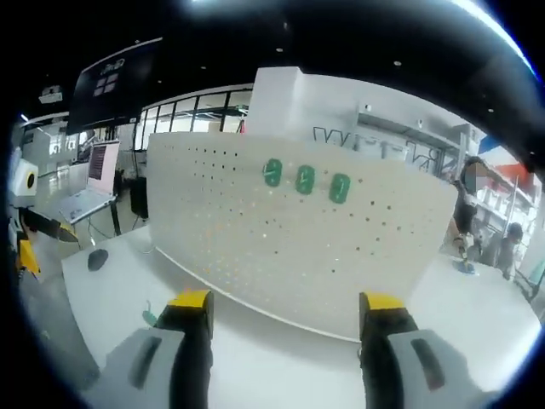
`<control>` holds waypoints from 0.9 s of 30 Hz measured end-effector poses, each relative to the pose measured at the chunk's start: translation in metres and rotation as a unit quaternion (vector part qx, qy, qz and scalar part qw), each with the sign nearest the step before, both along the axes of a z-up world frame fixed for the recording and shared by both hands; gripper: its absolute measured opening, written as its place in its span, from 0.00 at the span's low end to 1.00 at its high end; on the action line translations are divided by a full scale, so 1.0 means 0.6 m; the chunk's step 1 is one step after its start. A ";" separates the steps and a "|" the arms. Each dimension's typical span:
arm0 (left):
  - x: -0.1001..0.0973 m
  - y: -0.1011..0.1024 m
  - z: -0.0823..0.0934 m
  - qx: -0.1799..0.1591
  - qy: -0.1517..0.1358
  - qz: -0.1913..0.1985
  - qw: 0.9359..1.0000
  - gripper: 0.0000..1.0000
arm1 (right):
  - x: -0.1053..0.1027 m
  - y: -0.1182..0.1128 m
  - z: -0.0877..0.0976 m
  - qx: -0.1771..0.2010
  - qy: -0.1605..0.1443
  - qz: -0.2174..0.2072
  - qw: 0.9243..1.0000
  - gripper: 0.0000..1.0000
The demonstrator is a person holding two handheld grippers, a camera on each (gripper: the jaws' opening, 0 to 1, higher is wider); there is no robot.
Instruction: Insert the hook assembly into the mounting plate slot until the hook locks in place.
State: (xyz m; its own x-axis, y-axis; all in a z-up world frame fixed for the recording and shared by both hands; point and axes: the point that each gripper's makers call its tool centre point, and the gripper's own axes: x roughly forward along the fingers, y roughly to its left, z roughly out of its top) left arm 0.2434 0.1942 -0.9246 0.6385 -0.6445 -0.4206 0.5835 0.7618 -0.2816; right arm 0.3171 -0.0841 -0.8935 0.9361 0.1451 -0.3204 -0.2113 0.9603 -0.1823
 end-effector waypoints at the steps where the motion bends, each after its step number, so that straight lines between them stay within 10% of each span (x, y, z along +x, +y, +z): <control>1: -0.001 0.002 -0.002 0.001 0.001 0.000 1.000 1.00 | -0.007 0.004 -0.008 -0.004 0.006 0.003 1.000 0.73; 6: -0.011 0.010 -0.014 0.009 0.003 -0.004 1.000 1.00 | -0.046 0.013 -0.086 -0.093 0.079 0.038 0.992 0.82; 27: -0.048 0.042 -0.083 0.050 0.058 -0.001 0.997 1.00 | -0.154 0.088 -0.163 -0.011 0.168 0.120 0.978 0.72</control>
State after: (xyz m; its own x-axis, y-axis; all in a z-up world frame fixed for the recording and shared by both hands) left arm 0.2143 0.2194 -0.9743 0.5804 -0.5974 -0.5534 0.5538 0.7878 -0.2697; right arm 0.2249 -0.0314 -0.9914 0.7178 0.3371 -0.6093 -0.4818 0.8721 -0.0851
